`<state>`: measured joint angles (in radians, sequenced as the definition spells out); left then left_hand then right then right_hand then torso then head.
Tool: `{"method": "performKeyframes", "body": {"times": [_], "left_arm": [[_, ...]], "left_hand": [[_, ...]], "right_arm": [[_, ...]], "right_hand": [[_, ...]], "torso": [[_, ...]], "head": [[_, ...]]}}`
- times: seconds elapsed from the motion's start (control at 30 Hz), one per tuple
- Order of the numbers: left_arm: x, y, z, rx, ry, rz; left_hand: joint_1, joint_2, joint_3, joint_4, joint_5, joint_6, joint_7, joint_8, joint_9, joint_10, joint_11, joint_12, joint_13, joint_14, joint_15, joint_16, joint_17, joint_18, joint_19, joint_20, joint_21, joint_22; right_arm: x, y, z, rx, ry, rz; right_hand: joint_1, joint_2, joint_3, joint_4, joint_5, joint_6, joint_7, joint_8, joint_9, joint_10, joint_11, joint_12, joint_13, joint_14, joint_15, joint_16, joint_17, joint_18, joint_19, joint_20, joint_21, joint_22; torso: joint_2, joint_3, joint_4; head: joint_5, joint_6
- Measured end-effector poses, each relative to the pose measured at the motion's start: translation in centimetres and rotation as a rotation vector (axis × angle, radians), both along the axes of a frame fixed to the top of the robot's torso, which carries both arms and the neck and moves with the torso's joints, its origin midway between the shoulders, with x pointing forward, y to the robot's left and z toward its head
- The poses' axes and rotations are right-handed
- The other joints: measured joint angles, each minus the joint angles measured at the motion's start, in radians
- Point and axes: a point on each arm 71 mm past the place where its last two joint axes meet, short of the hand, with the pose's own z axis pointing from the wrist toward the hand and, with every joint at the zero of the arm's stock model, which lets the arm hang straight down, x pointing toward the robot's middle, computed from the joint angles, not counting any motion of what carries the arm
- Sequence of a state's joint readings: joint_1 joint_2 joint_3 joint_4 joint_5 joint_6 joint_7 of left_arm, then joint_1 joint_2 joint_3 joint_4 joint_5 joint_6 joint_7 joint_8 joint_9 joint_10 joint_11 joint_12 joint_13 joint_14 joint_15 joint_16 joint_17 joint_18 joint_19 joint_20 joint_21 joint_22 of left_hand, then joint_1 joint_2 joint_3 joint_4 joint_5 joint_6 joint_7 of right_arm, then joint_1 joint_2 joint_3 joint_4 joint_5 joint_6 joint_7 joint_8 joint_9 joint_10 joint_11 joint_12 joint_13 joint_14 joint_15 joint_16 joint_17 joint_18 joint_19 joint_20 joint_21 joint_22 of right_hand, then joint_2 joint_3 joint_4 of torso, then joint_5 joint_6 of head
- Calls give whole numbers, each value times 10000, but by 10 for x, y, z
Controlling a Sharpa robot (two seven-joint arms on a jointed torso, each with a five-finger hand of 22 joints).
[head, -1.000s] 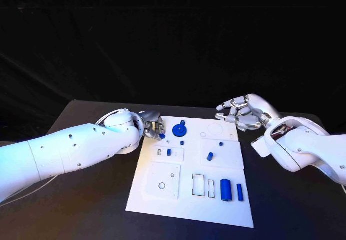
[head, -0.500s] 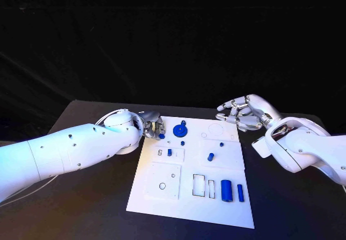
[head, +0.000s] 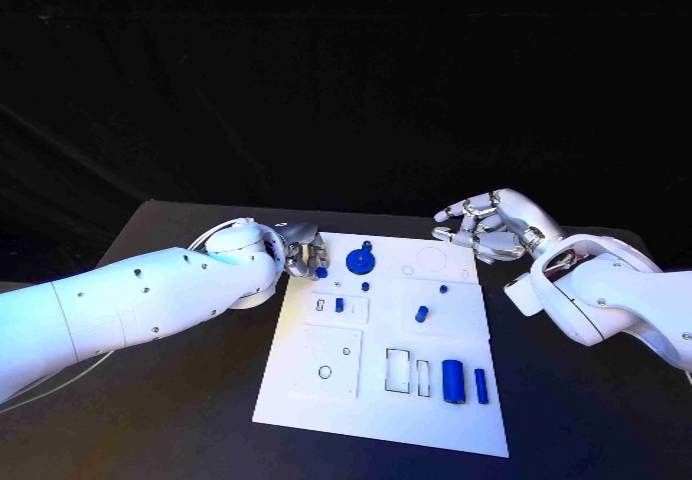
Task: Assemble the parts on the task board
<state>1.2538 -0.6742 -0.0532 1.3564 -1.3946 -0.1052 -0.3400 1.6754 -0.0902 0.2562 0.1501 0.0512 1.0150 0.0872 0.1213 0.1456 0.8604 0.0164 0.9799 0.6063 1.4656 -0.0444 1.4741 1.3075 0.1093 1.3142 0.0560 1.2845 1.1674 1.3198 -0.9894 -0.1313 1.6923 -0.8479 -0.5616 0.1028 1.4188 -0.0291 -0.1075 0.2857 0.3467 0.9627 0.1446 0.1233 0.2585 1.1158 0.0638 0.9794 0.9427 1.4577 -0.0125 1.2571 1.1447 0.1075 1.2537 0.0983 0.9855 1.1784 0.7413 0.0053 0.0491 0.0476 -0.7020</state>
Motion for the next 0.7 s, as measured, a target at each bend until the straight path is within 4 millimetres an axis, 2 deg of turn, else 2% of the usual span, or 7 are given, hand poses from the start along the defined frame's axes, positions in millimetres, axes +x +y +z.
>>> {"method": "performKeyframes", "body": {"times": [0.33, 0.5, 0.7], "left_arm": [[0, 2, 0, -9, -7, 20], [-1, 4, 0, -17, -5, 30], [-3, 8, 0, -76, -13, 56]], "left_hand": [[-75, -259, 592, -206, 0, 0, 0, -247, -139, 1, 0, 21, -74, 0, 0, 21, -1, 0, 11, 11, 90, 114], [-89, -458, 880, -359, -1, -93, -88, -373, -224, 1, 1, 22, -129, 0, 0, 21, -1, 0, 11, 12, 129, 153], [-307, -676, 1049, -418, 1, -320, -52, -505, -290, -33, 35, 21, -219, -1, 0, 21, -1, 0, 11, 11, 129, 167]], "right_arm": [[0, 0, 0, 0, -5, 1], [0, 0, 0, 0, -8, -1], [0, 0, 0, -1, -12, -8]], "right_hand": [[0, 0, 0, 0, 0, 0, 0, 0, 2, 0, 0, 0, 0, 0, 0, 0, -1, 0, 0, 0, 0, -1], [0, 0, 0, 0, 0, 0, 0, 0, 7, 0, 0, 0, 0, 0, 0, 0, -1, -1, 0, 0, 0, 0], [0, 0, -27, -28, 0, 0, 0, 0, 7, 0, 0, 0, -24, 0, 0, -59, -16, -1, 0, 0, 0, -18]], "torso": [[0, 0, 2], [0, 1, 2], [0, 5, -1]], "head": [[-5, -11], [-7, -9], [-4, 3]]}}
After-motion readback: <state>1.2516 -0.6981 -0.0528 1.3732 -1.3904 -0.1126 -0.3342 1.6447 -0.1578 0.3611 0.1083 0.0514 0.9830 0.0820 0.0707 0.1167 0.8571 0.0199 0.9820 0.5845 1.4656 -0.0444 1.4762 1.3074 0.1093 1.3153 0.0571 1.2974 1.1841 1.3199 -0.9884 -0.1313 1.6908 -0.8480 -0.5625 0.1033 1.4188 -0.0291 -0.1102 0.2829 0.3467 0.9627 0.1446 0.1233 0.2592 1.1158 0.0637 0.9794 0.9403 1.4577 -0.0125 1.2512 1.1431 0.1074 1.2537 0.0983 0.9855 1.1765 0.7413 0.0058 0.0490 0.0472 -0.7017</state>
